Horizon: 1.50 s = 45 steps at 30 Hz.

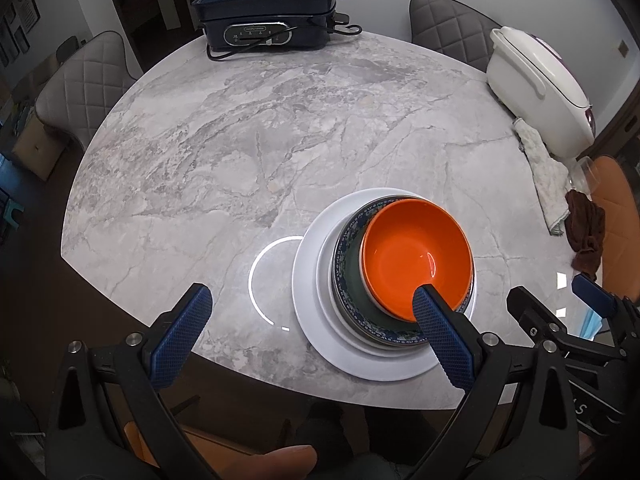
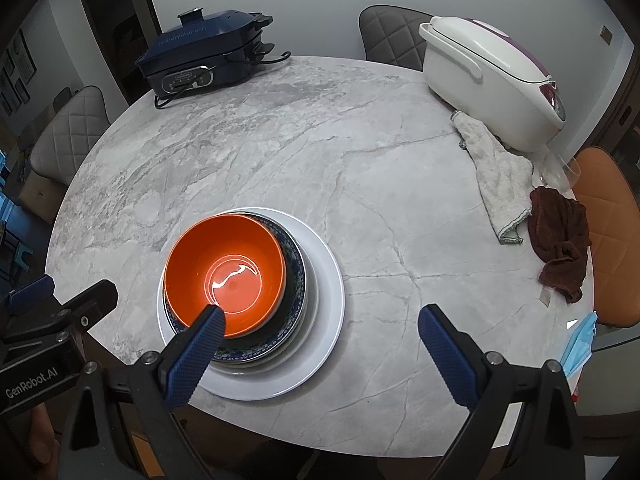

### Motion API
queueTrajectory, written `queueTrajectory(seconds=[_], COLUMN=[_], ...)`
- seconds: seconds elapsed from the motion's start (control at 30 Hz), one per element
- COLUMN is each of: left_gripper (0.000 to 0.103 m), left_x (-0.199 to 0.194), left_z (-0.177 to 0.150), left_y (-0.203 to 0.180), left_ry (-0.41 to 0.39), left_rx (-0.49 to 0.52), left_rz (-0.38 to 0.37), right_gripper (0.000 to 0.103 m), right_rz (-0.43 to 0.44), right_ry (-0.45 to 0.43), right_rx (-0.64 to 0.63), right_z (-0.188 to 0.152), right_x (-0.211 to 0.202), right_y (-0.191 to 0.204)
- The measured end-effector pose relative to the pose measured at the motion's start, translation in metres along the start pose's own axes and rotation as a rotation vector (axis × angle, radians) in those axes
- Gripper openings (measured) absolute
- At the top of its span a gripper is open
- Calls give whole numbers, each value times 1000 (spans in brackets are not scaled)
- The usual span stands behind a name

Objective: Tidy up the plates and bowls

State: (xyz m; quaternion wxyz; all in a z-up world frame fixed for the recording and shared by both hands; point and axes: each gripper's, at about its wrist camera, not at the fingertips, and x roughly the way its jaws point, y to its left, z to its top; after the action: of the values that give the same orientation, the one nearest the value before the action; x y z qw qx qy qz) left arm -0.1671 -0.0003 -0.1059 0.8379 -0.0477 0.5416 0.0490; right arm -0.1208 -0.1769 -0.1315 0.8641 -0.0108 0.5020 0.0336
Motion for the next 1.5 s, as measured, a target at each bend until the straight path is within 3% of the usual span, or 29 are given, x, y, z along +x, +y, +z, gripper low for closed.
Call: queueTrajectory(seconds=[1.5], left_gripper=[101], left_x=[1], left_z=[4], left_y=[4], left_ry=[6], left_rx=[-21], left_rz=[11], right_gripper=[99], right_rz=[3], right_ry=[7], right_rx=[-12], right_z=[5], right_x=[4], right_y=[7])
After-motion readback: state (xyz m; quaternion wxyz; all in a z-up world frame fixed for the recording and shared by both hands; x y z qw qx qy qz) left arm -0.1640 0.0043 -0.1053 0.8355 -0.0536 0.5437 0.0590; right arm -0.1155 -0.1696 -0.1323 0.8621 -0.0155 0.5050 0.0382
